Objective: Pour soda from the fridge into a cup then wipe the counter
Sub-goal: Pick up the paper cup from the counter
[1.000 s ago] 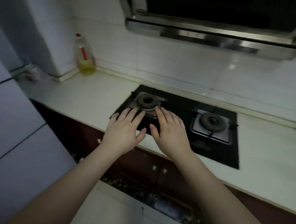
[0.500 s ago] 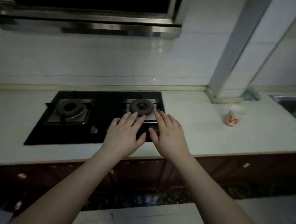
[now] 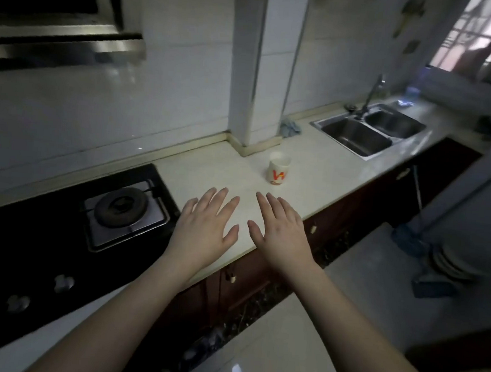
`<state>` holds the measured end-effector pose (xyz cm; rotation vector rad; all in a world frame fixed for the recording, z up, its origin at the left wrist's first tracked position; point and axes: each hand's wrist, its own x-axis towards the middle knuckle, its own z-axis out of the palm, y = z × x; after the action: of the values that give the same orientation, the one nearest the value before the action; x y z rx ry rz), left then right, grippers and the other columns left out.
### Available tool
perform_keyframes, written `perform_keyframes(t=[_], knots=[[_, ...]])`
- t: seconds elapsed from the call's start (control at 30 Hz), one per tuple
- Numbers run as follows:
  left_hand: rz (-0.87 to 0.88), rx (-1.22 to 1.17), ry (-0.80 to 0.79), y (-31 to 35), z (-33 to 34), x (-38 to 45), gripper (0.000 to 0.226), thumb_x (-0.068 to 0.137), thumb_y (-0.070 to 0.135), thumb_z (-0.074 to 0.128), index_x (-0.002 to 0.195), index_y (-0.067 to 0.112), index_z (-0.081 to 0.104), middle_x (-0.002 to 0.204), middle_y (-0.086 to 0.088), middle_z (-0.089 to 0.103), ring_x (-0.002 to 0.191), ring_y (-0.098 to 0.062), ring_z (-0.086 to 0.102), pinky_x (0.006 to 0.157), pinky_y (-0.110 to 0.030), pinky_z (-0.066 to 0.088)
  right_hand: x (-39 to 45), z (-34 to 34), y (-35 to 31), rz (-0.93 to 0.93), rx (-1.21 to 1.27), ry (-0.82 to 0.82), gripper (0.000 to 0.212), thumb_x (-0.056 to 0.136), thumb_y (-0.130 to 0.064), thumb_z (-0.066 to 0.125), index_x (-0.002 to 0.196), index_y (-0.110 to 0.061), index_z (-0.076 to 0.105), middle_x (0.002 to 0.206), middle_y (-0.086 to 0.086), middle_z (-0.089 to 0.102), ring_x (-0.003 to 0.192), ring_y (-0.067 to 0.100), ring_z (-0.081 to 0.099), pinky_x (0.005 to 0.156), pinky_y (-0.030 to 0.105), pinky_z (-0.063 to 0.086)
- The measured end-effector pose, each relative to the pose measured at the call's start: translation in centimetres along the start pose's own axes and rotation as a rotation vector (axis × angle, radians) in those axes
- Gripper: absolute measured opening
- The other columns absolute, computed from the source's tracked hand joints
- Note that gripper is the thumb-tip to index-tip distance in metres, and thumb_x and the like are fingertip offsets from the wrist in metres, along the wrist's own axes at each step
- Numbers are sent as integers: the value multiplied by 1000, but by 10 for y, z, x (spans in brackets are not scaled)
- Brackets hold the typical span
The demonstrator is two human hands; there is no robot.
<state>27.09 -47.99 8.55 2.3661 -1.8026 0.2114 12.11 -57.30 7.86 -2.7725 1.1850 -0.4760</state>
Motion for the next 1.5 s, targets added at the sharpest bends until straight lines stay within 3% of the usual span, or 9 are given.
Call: perform_keyframes(t=[0.13,0.33,0.83,1.0,1.23,1.4,1.5], knots=[[130,-42,0,30,9,26,63,90,52,31,144,25,47,151,-4,45,140,-26,39,106,-47,38,-1,-6,38,95,-43,33,66,91,-52,27,147,-18,35,147,9,43,136,30,37,109,44,31],[218,-72,10,83,27,78,58,90,49,35,140,24,52,146,-5,51,136,-26,45,102,-46,42,5,-12,101,188,-36,44,67,90,-53,27,146,-18,36,147,9,43,137,30,36,110,44,29],[101,-25,-33,198,73,203,62,89,49,30,140,21,52,145,-7,51,136,-29,45,100,-45,43,61,-9,259,128,-11,18,59,93,-48,32,142,-17,43,144,11,47,133,32,41,108,47,35],[69,-7,-39,199,92,225,61,90,48,31,140,20,52,144,-8,53,137,-29,44,106,-47,39,84,3,282,89,-6,1,56,95,-47,34,140,-16,46,144,11,47,133,32,42,107,48,36],[10,10,-46,171,124,263,60,92,47,32,144,21,46,151,-8,45,143,-27,34,116,-44,15,143,37,289,-4,22,-80,56,96,-47,31,141,-16,44,147,11,44,136,32,39,109,51,33],[-9,8,-113,151,156,294,65,94,51,24,153,25,30,160,-6,30,149,-27,22,119,-49,15,191,55,296,-70,-20,-177,60,96,-49,25,144,-16,39,150,11,38,139,32,33,113,48,28],[-8,-11,-139,145,166,315,63,97,49,35,154,26,25,162,-6,24,150,-27,18,120,-50,14,215,58,301,-118,-21,-206,62,96,-50,20,147,-18,34,153,11,33,142,30,28,115,46,22]])
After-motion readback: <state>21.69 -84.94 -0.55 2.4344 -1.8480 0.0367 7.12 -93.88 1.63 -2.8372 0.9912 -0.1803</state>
